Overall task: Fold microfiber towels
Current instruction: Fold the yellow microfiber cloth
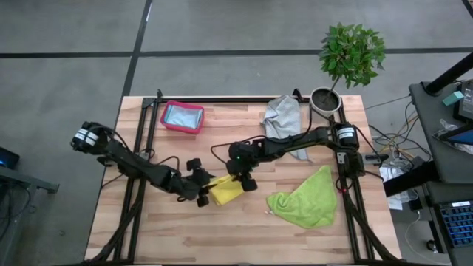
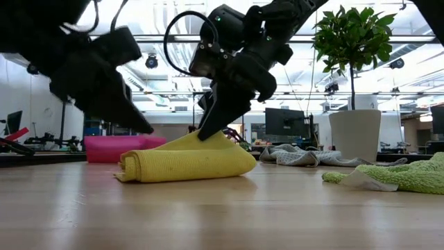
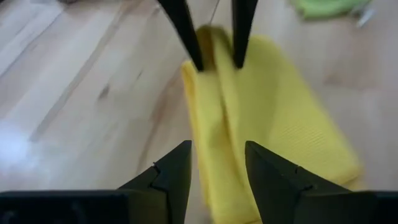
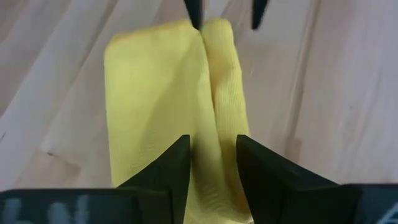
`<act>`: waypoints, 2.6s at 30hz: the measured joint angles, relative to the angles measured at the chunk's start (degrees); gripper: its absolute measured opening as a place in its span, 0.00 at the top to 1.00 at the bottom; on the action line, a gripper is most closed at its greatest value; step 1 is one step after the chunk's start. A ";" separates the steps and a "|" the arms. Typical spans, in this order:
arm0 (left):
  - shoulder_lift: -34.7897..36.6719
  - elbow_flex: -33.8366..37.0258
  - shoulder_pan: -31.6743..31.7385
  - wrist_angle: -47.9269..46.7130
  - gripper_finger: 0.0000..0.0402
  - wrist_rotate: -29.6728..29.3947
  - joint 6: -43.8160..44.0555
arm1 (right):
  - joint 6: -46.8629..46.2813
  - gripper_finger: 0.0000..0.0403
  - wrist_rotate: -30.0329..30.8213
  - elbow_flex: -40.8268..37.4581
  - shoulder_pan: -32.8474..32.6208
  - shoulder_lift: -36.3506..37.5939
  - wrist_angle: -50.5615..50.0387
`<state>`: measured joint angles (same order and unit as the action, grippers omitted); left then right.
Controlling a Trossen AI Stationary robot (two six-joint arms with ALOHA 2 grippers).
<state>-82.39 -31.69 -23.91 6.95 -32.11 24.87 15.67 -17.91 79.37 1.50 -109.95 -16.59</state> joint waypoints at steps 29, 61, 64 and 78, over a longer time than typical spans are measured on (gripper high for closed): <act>-10.38 0.58 2.54 4.83 0.98 1.43 -1.16 | -12.00 0.98 0.02 -0.70 3.80 -4.67 6.23; 4.58 -1.53 2.48 -5.80 0.98 5.54 2.70 | -17.43 0.98 6.01 -0.70 3.04 -6.69 9.65; 1.72 -1.50 2.50 0.58 0.98 5.24 0.23 | -17.61 0.98 6.01 -0.70 3.04 -6.69 9.65; -13.52 -1.83 2.48 4.21 0.98 4.35 10.79 | -17.37 0.96 6.14 -0.81 3.22 -5.16 8.73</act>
<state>-95.91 -33.52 -21.43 11.15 -27.76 35.66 -1.69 -11.77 78.56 4.72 -115.11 -7.86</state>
